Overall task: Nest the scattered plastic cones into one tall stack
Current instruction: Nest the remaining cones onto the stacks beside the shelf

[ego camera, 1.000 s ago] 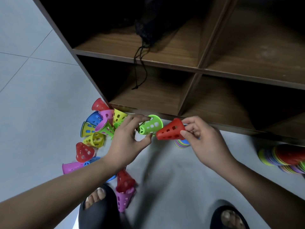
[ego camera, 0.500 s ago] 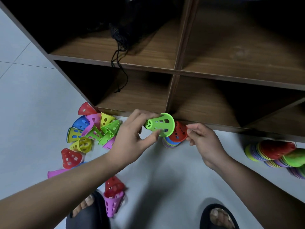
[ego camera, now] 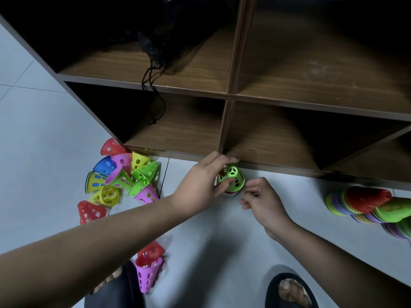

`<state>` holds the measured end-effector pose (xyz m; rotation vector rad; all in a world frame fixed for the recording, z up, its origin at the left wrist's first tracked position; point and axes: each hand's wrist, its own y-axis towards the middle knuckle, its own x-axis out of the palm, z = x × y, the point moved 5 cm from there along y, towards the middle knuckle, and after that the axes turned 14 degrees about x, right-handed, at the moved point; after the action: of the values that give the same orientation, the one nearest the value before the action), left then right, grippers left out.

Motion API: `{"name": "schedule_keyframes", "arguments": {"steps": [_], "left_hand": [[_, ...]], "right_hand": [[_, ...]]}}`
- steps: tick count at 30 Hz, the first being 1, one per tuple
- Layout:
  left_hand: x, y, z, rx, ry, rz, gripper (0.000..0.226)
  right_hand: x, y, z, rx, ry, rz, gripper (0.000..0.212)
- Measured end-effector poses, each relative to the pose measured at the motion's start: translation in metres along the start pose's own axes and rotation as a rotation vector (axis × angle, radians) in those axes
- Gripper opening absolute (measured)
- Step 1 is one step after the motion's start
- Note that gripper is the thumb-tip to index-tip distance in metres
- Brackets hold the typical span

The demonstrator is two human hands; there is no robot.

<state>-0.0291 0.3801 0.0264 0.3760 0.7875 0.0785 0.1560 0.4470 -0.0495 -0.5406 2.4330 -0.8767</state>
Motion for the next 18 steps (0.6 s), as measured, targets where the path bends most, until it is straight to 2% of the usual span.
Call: {"name": "schedule_keyframes", "arguments": {"steps": [5,8,11,15,18], "left_hand": [[-0.003,-0.028,-0.018,-0.071,0.015,-0.039,0.046],[-0.017,-0.06,-0.041,-0.138,0.073,-0.072,0.04],[-0.035,-0.096,-0.069,-0.21,0.149,-0.101,0.033],[-0.058,-0.136,-0.095,-0.251,0.271,-0.189,0.035],[-0.073,-0.153,-0.104,-0.214,0.38,-0.225,0.036]], "right_hand": [[0.015,-0.016,0.022,0.05,-0.08,-0.065,0.011],[0.033,-0.026,0.036,0.025,-0.216,-0.121,0.013],[0.059,-0.039,0.041,-0.122,-0.394,-0.19,0.014],[0.1,-0.058,0.046,-0.317,-0.592,-0.341,0.005],[0.131,-0.073,0.052,-0.457,-0.766,-0.465,0.015]]}}
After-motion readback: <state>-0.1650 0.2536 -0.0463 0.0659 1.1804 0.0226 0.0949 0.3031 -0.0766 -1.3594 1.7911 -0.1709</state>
